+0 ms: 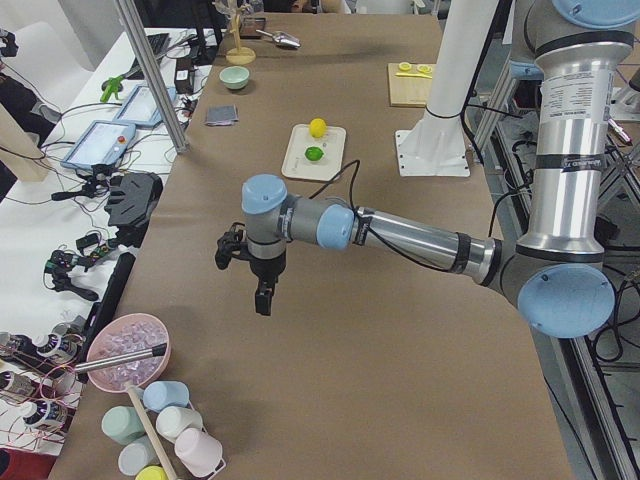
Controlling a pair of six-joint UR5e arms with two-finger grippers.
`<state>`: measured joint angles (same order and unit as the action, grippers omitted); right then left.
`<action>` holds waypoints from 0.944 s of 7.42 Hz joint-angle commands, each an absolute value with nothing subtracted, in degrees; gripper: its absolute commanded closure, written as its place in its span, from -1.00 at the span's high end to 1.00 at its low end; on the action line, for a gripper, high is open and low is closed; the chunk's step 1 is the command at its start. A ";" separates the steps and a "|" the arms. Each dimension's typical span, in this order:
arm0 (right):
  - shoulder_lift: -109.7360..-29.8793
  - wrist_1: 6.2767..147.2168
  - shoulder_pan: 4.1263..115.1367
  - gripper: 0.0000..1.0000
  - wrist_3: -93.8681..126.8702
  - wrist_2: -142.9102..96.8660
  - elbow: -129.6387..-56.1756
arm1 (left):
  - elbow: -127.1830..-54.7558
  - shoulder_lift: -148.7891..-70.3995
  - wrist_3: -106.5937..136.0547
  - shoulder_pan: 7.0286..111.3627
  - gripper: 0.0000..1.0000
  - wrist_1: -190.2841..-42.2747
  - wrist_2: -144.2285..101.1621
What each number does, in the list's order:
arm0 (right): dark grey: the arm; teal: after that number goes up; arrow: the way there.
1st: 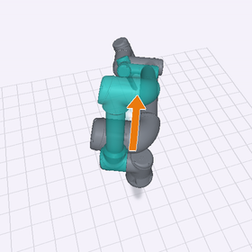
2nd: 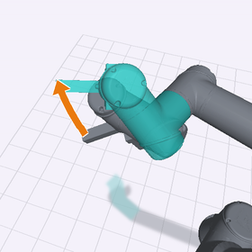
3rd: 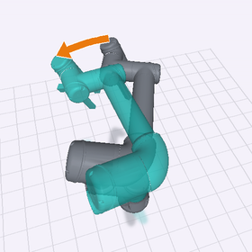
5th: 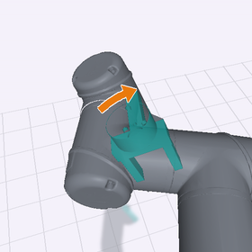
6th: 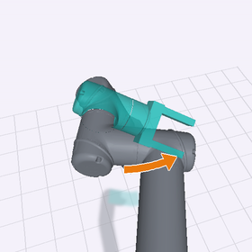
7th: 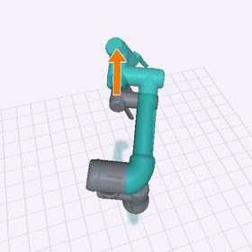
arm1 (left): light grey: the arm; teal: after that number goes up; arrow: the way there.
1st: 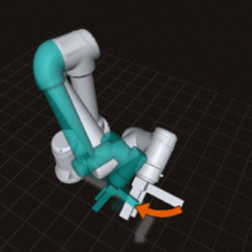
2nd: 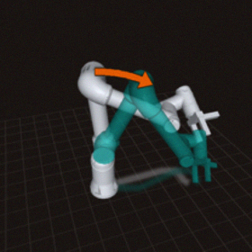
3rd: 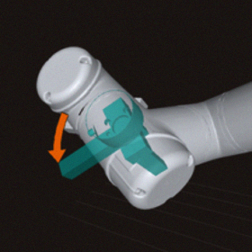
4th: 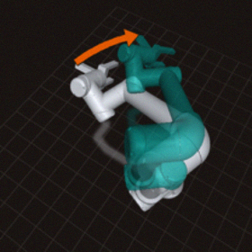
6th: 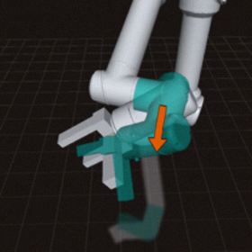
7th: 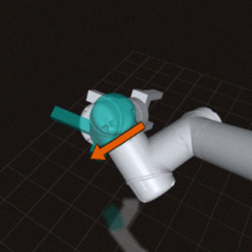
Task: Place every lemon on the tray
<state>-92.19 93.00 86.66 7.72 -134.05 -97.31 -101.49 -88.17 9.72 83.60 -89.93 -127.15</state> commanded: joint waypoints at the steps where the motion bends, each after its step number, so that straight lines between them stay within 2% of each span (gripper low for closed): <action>1: -92.29 92.90 86.66 1.00 7.65 -134.12 -97.38 | -96.61 -84.55 9.23 86.66 0.96 -96.92 -133.14; 7: -92.55 93.08 86.66 1.00 7.65 -134.21 -97.47 | -97.03 -84.64 9.32 87.01 0.96 -96.94 -134.38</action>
